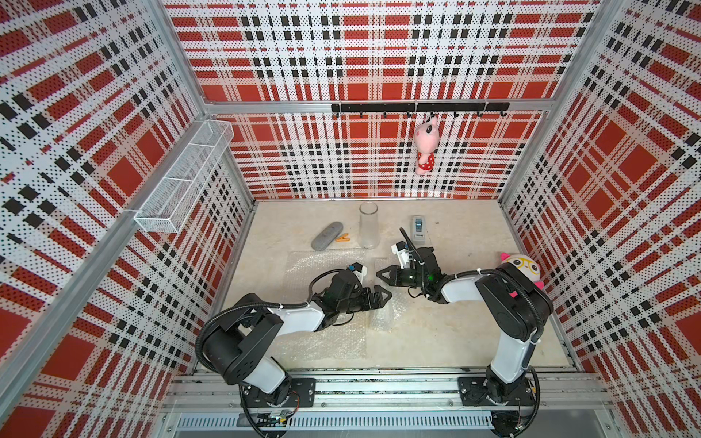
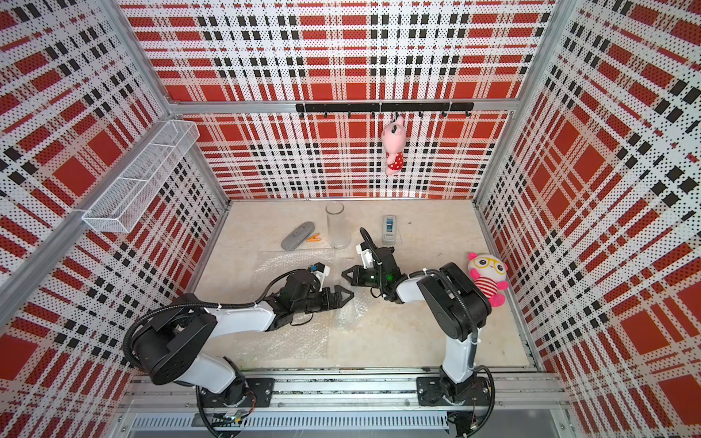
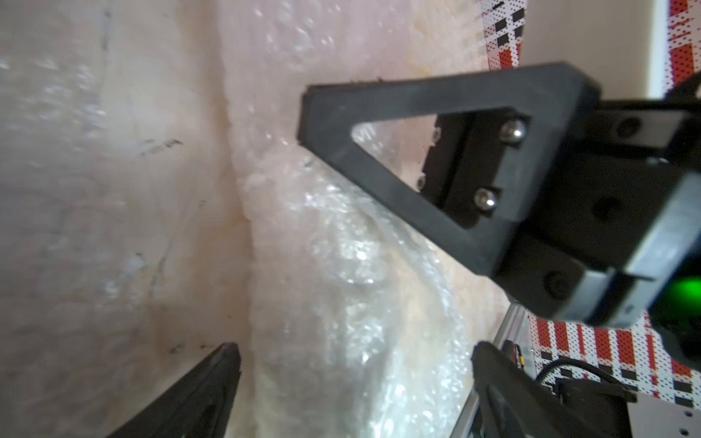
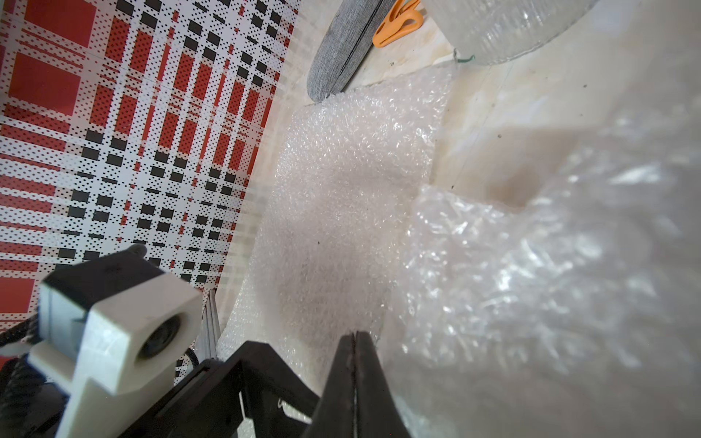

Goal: Wrap vases in bubble wrap
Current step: Wrap the vase in bubble wrap.

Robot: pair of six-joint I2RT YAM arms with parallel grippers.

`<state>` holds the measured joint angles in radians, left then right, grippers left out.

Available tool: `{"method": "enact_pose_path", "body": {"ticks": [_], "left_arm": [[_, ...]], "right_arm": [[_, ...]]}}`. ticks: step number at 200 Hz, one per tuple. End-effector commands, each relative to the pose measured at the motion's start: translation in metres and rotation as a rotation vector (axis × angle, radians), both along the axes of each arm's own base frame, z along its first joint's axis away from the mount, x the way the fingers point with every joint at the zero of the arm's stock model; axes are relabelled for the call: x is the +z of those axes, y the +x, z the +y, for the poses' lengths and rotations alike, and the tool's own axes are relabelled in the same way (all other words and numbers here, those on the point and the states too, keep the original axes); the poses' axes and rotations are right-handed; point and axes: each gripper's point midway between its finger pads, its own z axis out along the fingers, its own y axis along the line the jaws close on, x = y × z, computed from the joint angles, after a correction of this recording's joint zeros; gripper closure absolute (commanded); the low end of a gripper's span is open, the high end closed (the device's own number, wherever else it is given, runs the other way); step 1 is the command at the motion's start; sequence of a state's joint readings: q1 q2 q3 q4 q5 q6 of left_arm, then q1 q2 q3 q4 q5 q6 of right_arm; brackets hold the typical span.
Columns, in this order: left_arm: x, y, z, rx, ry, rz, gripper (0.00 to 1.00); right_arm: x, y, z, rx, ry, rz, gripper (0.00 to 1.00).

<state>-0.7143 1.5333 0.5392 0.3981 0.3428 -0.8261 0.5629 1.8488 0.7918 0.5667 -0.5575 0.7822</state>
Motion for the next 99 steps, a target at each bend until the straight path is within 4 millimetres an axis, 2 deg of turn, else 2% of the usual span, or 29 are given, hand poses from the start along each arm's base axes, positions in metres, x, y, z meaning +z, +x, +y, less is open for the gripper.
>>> {"method": "enact_pose_path", "body": {"ticks": [1, 33, 77, 99], "left_arm": [[0.007, -0.008, -0.013, -0.033, -0.052, 0.004, 0.02], [-0.017, -0.009, -0.017, -0.028, -0.011, 0.047, 0.02], [-0.035, -0.003, -0.014, 0.018, 0.034, 0.07, 0.0], [-0.037, -0.002, -0.013, 0.024, 0.04, 0.074, 0.14]], "right_arm": [[-0.008, -0.002, 0.001, -0.014, -0.026, 0.029, 0.94], [-0.006, -0.002, 0.002, -0.016, -0.03, 0.025, 0.95], [-0.003, -0.003, 0.002, -0.017, -0.043, 0.016, 0.95], [-0.001, -0.004, 0.001, -0.016, -0.046, 0.01, 0.95]]}}
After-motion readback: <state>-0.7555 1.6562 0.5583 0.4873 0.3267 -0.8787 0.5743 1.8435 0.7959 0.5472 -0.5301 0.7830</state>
